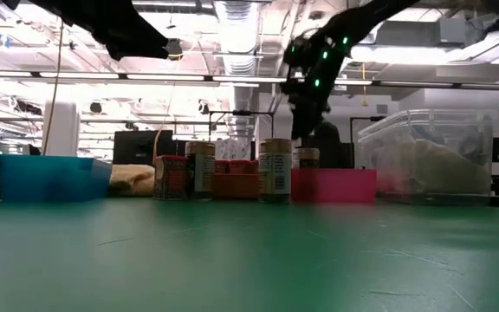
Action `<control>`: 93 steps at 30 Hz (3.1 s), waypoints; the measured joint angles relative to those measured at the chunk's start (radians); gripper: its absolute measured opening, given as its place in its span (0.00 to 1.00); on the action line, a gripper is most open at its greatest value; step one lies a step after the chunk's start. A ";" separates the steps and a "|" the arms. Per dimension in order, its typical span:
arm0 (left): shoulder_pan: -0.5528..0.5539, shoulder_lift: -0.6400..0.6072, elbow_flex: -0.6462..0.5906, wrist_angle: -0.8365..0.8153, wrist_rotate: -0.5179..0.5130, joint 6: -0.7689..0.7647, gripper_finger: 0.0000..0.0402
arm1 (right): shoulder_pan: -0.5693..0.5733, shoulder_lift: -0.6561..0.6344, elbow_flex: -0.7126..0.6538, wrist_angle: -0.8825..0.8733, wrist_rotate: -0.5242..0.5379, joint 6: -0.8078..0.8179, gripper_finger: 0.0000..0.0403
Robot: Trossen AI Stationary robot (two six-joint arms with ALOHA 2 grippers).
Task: Sort spices by type
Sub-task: Put the right big brown seasoning bottle into the red bin
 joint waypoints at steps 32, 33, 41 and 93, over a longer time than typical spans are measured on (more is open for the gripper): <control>0.001 0.000 0.000 -0.044 -0.011 0.062 0.51 | 0.360 0.080 -0.001 0.064 0.003 0.058 0.86; 0.001 0.000 0.000 -0.045 -0.017 0.066 0.51 | 0.356 0.093 -0.002 0.063 0.003 0.058 0.86; 0.002 0.000 0.000 -0.067 -0.029 0.070 0.51 | 0.347 0.137 -0.002 0.037 0.002 0.066 0.86; 0.002 0.000 0.000 -0.066 -0.079 0.077 0.51 | 0.115 -0.199 -0.081 -0.223 0.176 0.238 0.73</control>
